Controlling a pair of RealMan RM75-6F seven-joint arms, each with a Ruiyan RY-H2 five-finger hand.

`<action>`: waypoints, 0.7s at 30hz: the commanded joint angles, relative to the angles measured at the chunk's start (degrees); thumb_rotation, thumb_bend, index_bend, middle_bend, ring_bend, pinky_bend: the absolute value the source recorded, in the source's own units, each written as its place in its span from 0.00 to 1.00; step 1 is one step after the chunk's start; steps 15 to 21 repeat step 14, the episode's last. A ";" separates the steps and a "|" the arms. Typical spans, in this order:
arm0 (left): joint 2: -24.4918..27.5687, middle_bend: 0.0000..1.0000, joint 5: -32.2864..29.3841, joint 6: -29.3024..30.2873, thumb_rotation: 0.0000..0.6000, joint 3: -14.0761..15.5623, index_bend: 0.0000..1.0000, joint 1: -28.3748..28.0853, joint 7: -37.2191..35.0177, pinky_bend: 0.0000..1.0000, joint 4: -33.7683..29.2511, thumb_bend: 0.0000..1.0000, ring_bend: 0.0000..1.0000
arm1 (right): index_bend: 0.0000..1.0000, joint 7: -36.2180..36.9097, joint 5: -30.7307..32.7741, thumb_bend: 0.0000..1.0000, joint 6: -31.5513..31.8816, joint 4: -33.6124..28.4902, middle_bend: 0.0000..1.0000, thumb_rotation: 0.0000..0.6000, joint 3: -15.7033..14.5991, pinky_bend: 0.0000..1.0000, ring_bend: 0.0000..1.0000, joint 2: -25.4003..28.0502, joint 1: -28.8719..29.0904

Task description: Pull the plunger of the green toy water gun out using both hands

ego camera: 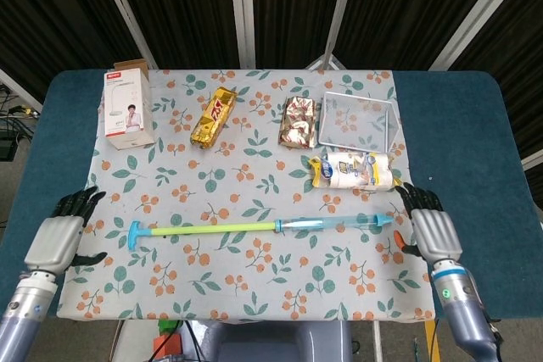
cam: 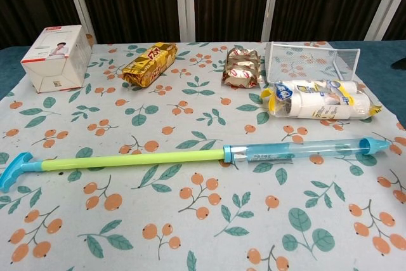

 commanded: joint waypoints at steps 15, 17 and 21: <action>1.69 0.00 21.19 18.14 1.00 6.34 0.00 16.52 -15.99 0.01 15.75 0.06 0.00 | 0.00 22.46 -29.68 0.42 23.54 14.33 0.00 1.00 -10.54 0.00 0.00 5.33 -21.85; 1.69 0.00 21.19 18.14 1.00 6.34 0.00 16.52 -15.99 0.01 15.75 0.06 0.00 | 0.00 22.46 -29.68 0.42 23.54 14.33 0.00 1.00 -10.54 0.00 0.00 5.33 -21.85; 1.69 0.00 21.19 18.14 1.00 6.34 0.00 16.52 -15.99 0.01 15.75 0.06 0.00 | 0.00 22.46 -29.68 0.42 23.54 14.33 0.00 1.00 -10.54 0.00 0.00 5.33 -21.85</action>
